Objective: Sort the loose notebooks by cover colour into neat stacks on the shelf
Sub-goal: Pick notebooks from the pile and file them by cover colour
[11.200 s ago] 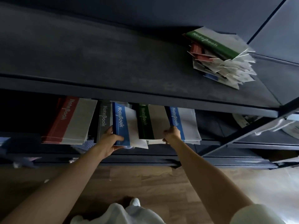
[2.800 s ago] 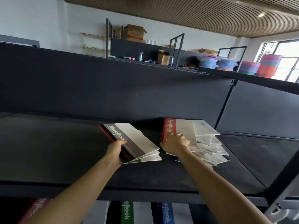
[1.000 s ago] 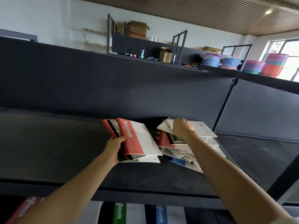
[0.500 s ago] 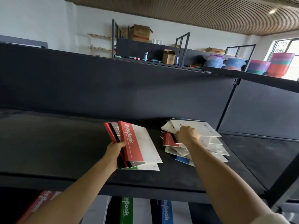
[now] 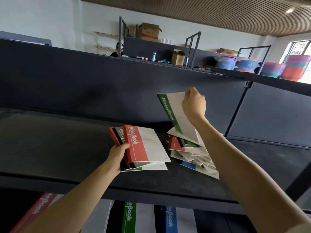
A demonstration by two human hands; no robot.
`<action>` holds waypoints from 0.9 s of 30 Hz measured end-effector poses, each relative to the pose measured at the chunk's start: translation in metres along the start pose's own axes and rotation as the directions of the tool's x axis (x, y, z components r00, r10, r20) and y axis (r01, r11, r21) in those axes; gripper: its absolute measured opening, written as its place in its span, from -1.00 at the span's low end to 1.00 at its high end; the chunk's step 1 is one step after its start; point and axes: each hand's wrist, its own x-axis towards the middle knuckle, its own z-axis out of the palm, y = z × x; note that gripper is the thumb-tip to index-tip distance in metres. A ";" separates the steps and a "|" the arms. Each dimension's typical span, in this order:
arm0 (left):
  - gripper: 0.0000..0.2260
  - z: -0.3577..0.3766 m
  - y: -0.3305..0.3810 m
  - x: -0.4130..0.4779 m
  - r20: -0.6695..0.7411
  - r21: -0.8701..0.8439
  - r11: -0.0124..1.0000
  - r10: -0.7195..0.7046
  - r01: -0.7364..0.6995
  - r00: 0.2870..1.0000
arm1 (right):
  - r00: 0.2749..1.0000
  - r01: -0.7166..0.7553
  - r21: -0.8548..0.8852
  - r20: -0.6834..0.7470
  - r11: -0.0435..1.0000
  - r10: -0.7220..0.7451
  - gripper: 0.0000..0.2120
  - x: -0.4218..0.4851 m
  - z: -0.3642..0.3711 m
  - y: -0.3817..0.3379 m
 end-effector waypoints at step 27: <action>-0.77 -0.105 -0.006 -0.066 0.044 -0.108 0.988 0.111 -0.106 0.993 | 0.463 -0.830 0.189 0.758 0.525 0.459 -0.84 -0.148 0.070 -0.027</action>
